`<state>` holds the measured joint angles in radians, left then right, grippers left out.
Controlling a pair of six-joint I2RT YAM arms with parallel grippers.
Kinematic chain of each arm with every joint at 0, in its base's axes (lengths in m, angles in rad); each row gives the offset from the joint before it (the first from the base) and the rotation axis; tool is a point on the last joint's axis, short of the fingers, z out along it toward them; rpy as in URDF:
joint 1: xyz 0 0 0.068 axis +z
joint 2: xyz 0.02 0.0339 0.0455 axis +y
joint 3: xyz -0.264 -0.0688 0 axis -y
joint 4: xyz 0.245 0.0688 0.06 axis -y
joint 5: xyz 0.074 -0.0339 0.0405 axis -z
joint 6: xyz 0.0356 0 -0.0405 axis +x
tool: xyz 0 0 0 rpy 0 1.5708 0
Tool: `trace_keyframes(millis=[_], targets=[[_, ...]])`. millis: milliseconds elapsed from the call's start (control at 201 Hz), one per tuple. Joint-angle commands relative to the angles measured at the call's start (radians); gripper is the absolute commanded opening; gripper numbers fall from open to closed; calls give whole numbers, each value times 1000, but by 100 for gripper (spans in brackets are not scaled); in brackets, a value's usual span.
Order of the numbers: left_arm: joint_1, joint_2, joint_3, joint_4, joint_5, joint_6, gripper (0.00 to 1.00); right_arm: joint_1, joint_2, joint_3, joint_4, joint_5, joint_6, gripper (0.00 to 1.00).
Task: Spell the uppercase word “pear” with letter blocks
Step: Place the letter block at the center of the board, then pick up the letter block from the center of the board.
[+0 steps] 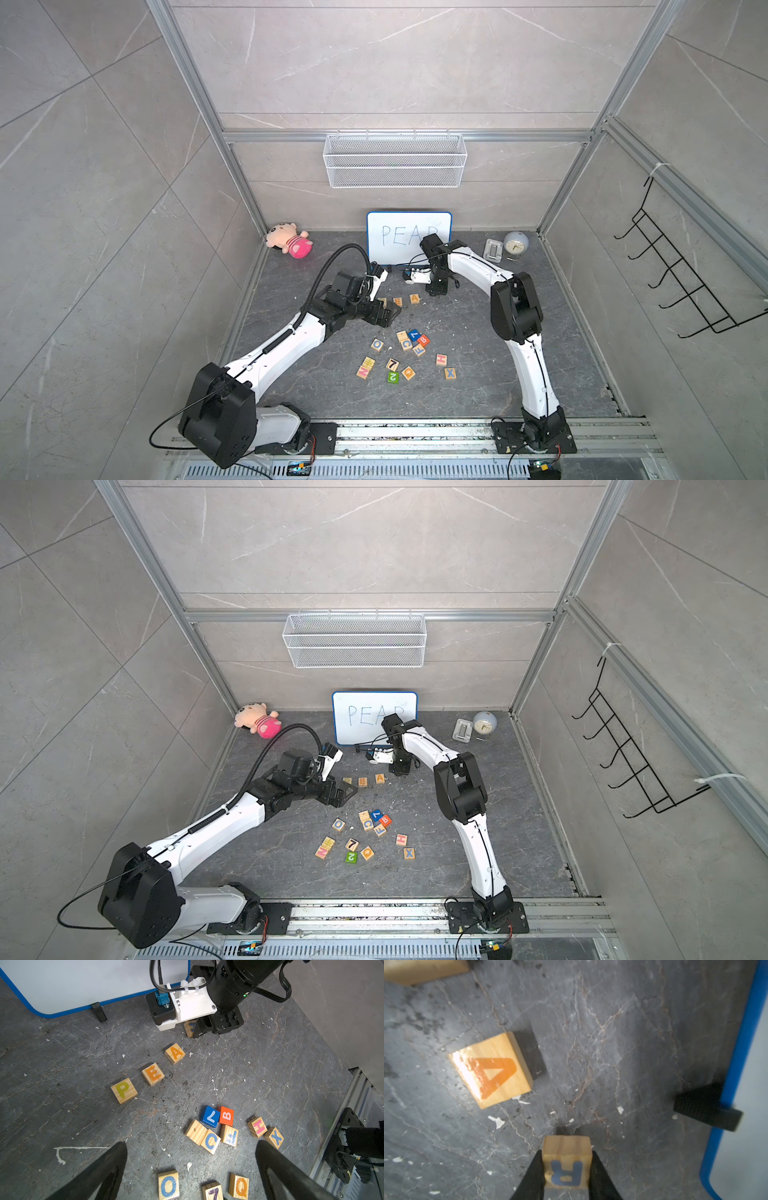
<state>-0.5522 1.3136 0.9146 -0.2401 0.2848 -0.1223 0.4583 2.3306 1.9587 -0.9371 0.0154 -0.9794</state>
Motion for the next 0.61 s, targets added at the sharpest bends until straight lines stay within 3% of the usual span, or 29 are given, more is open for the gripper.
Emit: trace_keyframes(millis=[0,329,388,408,443,538,602], targets=[[-5,-10,18,1,-13,22,99,16,-3,-33,14,-28,-50,31],[-6,-7,9,7,-19,21,99,26,-47,-112,53,-2,-43,41],[-6,-7,11,6,-19,21,98,26,-85,-139,84,-12,-27,48],[-6,-7,13,3,-21,21,99,26,-103,-153,100,-18,-22,60],[-6,-9,13,0,-23,21,99,28,-145,-193,138,-24,-16,64],[-6,-20,11,-1,-29,24,99,30,-239,-230,190,-33,57,65],[-6,-26,13,-1,-30,26,98,30,-308,-232,219,-42,189,66]])
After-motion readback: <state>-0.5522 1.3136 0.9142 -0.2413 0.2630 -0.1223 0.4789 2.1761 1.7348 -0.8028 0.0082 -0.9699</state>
